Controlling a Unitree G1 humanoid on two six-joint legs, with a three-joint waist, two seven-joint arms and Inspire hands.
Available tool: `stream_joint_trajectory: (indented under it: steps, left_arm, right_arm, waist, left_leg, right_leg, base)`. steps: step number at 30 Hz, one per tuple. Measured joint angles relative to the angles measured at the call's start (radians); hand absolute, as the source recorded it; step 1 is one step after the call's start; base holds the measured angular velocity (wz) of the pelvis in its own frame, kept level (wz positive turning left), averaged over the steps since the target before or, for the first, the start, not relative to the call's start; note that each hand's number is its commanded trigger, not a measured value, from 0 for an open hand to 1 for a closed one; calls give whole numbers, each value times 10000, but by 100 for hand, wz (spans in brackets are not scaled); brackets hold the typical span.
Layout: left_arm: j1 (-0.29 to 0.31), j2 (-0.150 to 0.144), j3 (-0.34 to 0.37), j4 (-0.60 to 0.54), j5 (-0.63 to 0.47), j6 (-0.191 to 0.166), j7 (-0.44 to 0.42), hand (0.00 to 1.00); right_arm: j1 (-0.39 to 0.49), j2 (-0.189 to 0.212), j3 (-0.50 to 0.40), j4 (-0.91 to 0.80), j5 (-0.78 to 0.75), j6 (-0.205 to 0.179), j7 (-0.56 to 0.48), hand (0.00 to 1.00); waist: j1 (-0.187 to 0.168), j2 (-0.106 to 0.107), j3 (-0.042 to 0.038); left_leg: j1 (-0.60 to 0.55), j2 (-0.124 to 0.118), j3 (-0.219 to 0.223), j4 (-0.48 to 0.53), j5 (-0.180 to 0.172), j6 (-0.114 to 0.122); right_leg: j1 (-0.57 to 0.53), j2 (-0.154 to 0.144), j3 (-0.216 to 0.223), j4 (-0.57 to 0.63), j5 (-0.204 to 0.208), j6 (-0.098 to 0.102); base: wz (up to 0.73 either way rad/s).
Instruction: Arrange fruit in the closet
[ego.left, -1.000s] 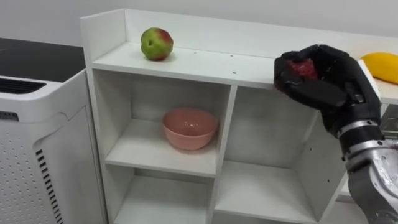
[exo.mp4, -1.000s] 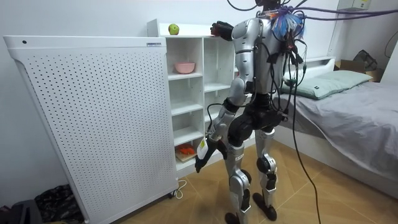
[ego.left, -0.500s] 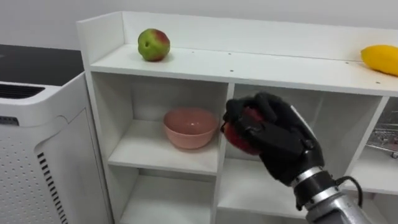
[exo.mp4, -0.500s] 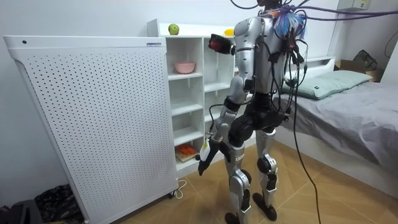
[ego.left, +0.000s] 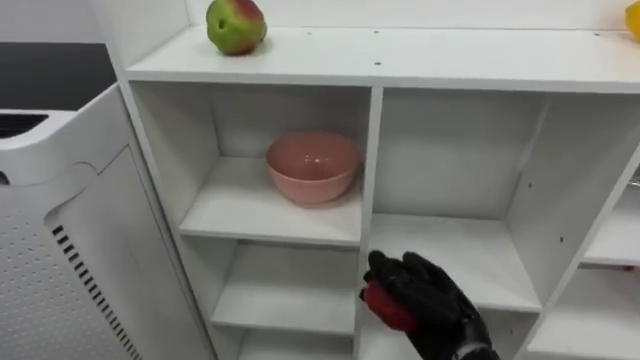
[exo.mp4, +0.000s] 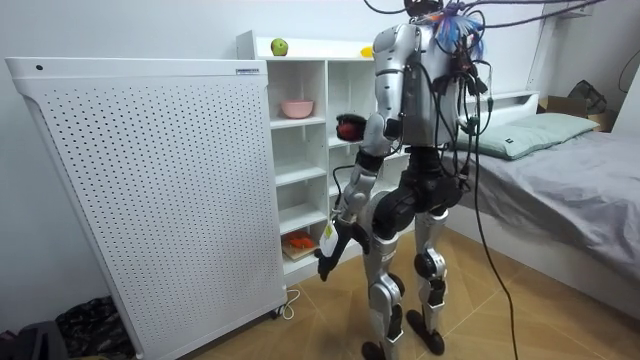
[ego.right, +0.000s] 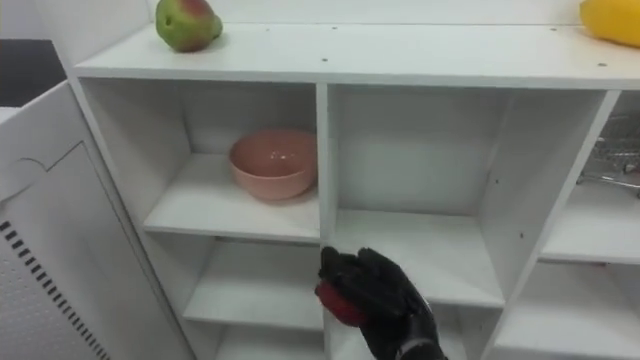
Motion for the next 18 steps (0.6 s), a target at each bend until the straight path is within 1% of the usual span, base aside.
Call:
stream_joint_trajectory:
  steps: [1,2,4,6,7,8,9,10,11,12,13,14,15,16,18]
  left_arm:
    - [24,3,-17,0,10,-4,0,0]
    - [36,26,-105,13,11,-1,0,0]
    - [51,45,-199,188,8,7,-19,0]
    - [50,58,-214,399,-39,23,-38,0]
    - [48,67,-305,546,-347,47,-31,0]
    - [59,59,-433,571,-552,113,-41,0]
    - [67,59,-499,570,-605,146,-46,0]
    - [107,61,-578,569,-721,223,-52,0]
    - [161,63,-588,563,-776,325,-75,0]
    - [179,64,-597,550,-776,397,-88,0]
    - [178,59,-665,531,-793,489,-112,0]
    - [174,67,-759,501,-806,490,-107,0]
    - [175,74,-820,479,-850,490,-101,0]
    - [172,83,-1041,439,-1033,492,-94,0]
    - [175,80,-1320,393,-1198,492,-105,0]
  right_arm:
    - [-5,-7,-98,253,127,0,-87,100]
    - [-78,-13,-238,529,468,-3,-174,100]
    - [-249,-48,-475,1058,960,-13,-256,100]
    - [-337,-68,-835,1323,1222,-23,-423,100]
    - [-612,-106,-991,1659,1738,-30,-451,100]
    - [-971,-227,-1166,2133,2282,-36,-482,100]
    - [-1117,-294,-1244,2360,2463,-40,-536,100]
    - [-1439,-381,-1406,2793,2771,-41,-628,100]
    - [-1697,-395,-1548,3004,3003,-41,-738,100]
    - [-1804,-406,-1571,3092,3077,-50,-756,100]
    - [-2039,-466,-1576,3243,3140,-45,-761,100]
    - [-2202,-546,-1581,3325,3293,-41,-764,100]
    - [-2247,-583,-1581,3340,3466,-39,-764,100]
    - [-2309,-665,-1582,3364,3930,-38,-764,100]
    - [-2368,-712,-1736,3622,4524,-35,-770,100]
  waist:
    - [23,66,22]
    - [102,88,33]
    - [131,114,40]
    - [191,133,49]
    - [181,144,59]
    - [223,182,88]
    - [280,187,91]
    - [332,217,111]
    - [348,238,127]
    - [349,240,132]
    - [343,290,166]
    - [359,301,180]
    - [379,297,183]
    - [397,296,185]
    - [533,287,190]
  left_leg:
    - [-344,-1,1,158,5,9]
    - [-670,-10,2,240,25,40]
    - [-1048,-25,7,389,41,68]
    - [-1430,-143,53,566,56,93]
    - [-1741,-166,64,699,82,137]
    - [-2094,-218,67,910,93,157]
    - [-2233,-252,87,956,115,194]
    - [-2516,-308,172,1043,162,262]
    - [-2877,-362,229,1243,182,295]
    - [-3054,-391,249,1348,191,313]
    - [-3468,-423,256,1645,189,317]
    - [-3878,-466,263,1904,202,347]
    - [-4062,-495,263,2019,207,364]
    - [-4392,-517,309,2211,214,400]
    - [-4696,-521,297,2331,189,422]
  right_leg:
    - [-457,-63,1,380,-24,-26]
    - [-1002,-170,-10,835,-61,-60]
    - [-1529,-317,-61,1296,-112,-73]
    - [-1910,-413,-109,1515,-152,-112]
    - [-2264,-531,-104,1731,-213,-127]
    - [-2645,-653,-48,1995,-252,-132]
    - [-2823,-687,13,2090,-256,-131]
    - [-3139,-734,50,2233,-264,-130]
    - [-3464,-839,50,2365,-323,-154]
    - [-3630,-879,50,2449,-372,-159]
    - [-3997,-1006,38,2712,-412,-196]
    - [-4415,-1120,53,3025,-466,-243]
    - [-4606,-1190,55,3191,-512,-275]
    - [-4929,-1292,61,3392,-653,-290]
    - [-5239,-1359,61,3648,-738,-305]
  base:
    - [-9]
    - [-10]
    - [-4]
    - [0]
    - [0]
    - [0]
    - [0]
    - [0]
    - [0]
    - [6]
    - [12]
    - [15]
    - [22]
    - [23]
    - [21]
